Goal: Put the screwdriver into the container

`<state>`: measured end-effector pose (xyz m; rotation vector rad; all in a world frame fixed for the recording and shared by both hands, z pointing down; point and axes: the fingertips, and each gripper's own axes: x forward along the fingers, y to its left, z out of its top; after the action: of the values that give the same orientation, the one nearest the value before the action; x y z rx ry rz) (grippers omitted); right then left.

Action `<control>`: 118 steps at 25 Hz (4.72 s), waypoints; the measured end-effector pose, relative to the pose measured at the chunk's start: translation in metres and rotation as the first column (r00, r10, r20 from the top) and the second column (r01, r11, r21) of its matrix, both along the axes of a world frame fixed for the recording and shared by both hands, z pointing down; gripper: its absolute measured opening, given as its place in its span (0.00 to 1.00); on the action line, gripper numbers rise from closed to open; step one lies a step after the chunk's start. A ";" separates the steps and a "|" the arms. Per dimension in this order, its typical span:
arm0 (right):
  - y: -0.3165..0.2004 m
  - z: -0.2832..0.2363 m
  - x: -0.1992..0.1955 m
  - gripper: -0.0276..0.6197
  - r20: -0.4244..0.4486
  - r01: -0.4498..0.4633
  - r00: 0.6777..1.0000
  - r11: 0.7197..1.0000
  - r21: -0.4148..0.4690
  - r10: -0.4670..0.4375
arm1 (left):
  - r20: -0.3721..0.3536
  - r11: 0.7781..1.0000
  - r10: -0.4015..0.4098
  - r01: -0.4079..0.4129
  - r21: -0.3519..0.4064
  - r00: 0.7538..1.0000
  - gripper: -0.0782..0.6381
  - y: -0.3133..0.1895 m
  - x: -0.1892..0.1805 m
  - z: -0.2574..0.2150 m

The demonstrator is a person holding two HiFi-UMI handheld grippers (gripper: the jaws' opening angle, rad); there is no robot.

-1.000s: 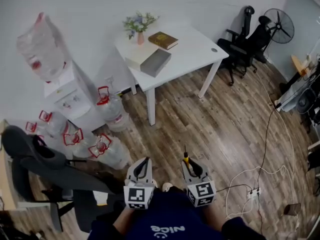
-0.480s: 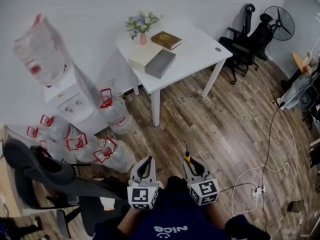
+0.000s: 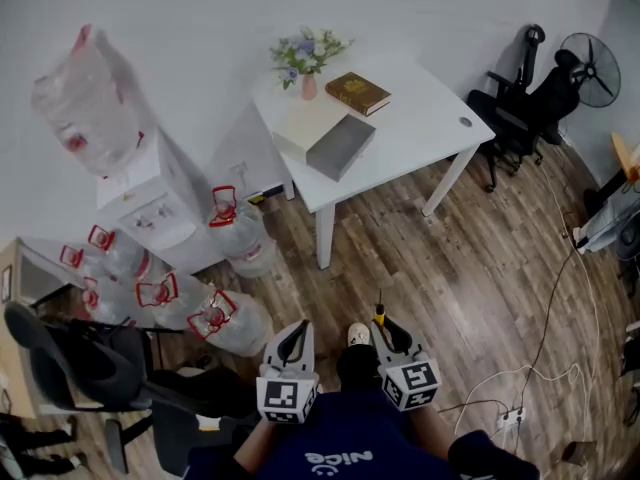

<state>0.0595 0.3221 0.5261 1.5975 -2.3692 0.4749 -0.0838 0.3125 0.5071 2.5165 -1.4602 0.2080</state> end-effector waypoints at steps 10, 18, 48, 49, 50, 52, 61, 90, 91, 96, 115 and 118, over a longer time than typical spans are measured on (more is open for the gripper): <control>-0.130 -0.010 0.056 0.18 -0.056 0.082 0.995 0.996 0.043 -0.080 | 0.021 0.993 -0.109 0.108 0.047 0.994 0.13 -0.113 0.036 -0.018; -0.187 -0.009 0.101 0.18 -0.062 0.140 0.989 0.989 0.050 -0.137 | 0.035 0.991 -0.132 0.132 0.010 0.991 0.13 -0.164 0.086 -0.008; -0.351 0.006 0.085 0.18 -0.085 0.011 0.996 1.000 -0.022 -0.013 | -0.007 1.000 -0.012 0.012 0.004 1.000 0.13 -0.375 0.063 0.000; -0.358 0.006 0.081 0.18 -0.090 0.004 0.996 1.000 -0.025 -0.006 | -0.013 1.000 0.000 0.001 0.009 1.000 0.13 -0.385 0.060 -0.001; -0.365 0.007 0.076 0.18 -0.094 -0.002 0.996 1.000 -0.025 0.000 | -0.018 1.000 0.010 -0.010 0.014 1.000 0.13 -0.394 0.056 -0.002; -0.379 0.006 0.065 0.18 -0.101 -0.008 0.995 1.000 -0.022 0.005 | -0.018 1.000 0.027 -0.027 0.012 0.999 0.13 -0.410 0.047 -0.001; -0.428 0.003 0.043 0.18 -0.189 -0.011 0.982 1.000 -0.005 0.010 | -0.032 0.998 0.063 -0.063 0.001 0.997 0.13 -0.452 0.021 0.002; -0.534 0.047 0.025 0.18 -0.663 0.811 0.100 0.447 -0.378 -0.742 | -0.008 0.935 -0.352 0.352 -0.055 0.936 0.13 -0.479 -0.013 -0.006; -0.536 0.053 0.024 0.18 -0.665 0.818 0.051 0.413 -0.401 -0.745 | -0.004 0.927 -0.371 0.370 -0.055 0.929 0.13 -0.477 -0.016 -0.006; -0.547 0.080 0.017 0.18 -0.643 0.825 -0.111 0.291 -0.485 -0.758 | 0.007 0.887 -0.458 0.458 -0.065 0.889 0.13 -0.470 -0.027 -0.002; -0.571 0.135 -0.002 0.18 -0.499 0.795 -0.168 0.182 -0.578 -0.850 | 0.048 0.783 -0.614 0.615 -0.090 0.788 0.13 -0.454 -0.045 0.006; -0.572 0.136 -0.002 0.18 -0.448 0.782 -0.141 0.178 -0.598 -0.883 | 0.043 0.775 -0.624 0.625 -0.094 0.780 0.13 -0.455 -0.048 0.006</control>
<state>0.0573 -0.2496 0.6617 -0.2438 -1.9421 -0.3376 -0.1323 -0.1422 0.5133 1.8075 -2.1295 0.1674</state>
